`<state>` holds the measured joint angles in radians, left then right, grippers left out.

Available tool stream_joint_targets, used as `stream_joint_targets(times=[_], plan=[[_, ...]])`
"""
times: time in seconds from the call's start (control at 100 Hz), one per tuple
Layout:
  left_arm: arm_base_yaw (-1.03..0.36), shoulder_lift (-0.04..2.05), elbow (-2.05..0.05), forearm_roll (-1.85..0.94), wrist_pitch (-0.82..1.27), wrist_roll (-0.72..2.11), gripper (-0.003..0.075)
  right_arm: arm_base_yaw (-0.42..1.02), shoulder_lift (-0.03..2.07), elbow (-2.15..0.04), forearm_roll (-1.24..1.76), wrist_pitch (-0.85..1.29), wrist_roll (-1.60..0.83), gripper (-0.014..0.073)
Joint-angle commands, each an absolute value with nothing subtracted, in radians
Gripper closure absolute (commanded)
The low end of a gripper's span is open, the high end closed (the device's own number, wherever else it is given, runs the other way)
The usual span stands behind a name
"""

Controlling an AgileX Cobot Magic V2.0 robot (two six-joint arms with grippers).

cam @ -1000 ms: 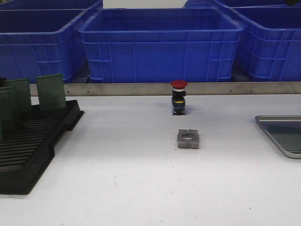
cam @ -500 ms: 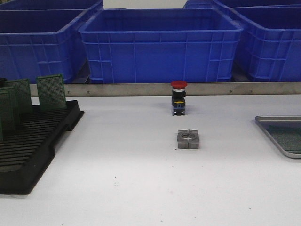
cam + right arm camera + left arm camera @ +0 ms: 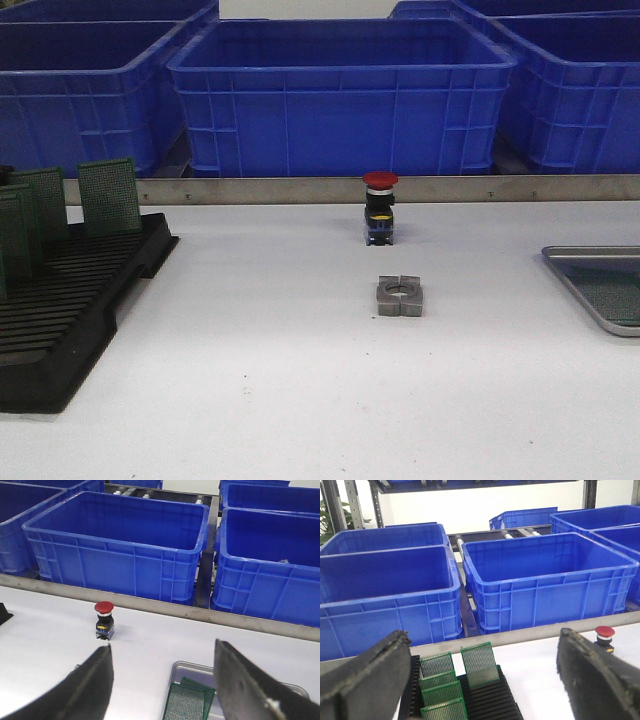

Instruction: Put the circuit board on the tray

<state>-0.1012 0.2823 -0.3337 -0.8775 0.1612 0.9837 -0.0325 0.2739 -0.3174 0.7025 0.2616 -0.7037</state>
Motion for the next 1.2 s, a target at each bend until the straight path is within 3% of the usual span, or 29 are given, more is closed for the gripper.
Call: stream_joint_targets(times=[0.0, 0.21, 0.28, 0.47, 0.61, 1.19], plan=[[-0.1, 0.29, -0.352, -0.899, 0.105, 0.971, 0.0154, -0.034, 0.28, -0.342, 0.756, 0.189, -0.702, 0.0138], [-0.1, 0.29, -0.353, -0.899, 0.105, 0.971, 0.0157, -0.034, 0.28, -0.342, 0.769, 0.16, -0.702, 0.0349], [-0.1, 0.29, -0.353, -0.899, 0.105, 0.971, 0.0195, -0.034, 0.28, -0.342, 0.769, 0.157, -0.702, 0.0441], [-0.1, 0.29, -0.353, -0.899, 0.105, 0.971, 0.0489, -0.034, 0.28, -0.342, 0.769, 0.155, -0.702, 0.0668], [-0.1, 0.29, -0.353, -0.899, 0.105, 0.971, 0.0741, -0.034, 0.28, -0.342, 0.769, 0.151, -0.702, 0.0663], [-0.1, 0.29, -0.353, -0.899, 0.105, 0.971, 0.0739, -0.034, 0.28, -0.342, 0.769, 0.152, -0.702, 0.0663]])
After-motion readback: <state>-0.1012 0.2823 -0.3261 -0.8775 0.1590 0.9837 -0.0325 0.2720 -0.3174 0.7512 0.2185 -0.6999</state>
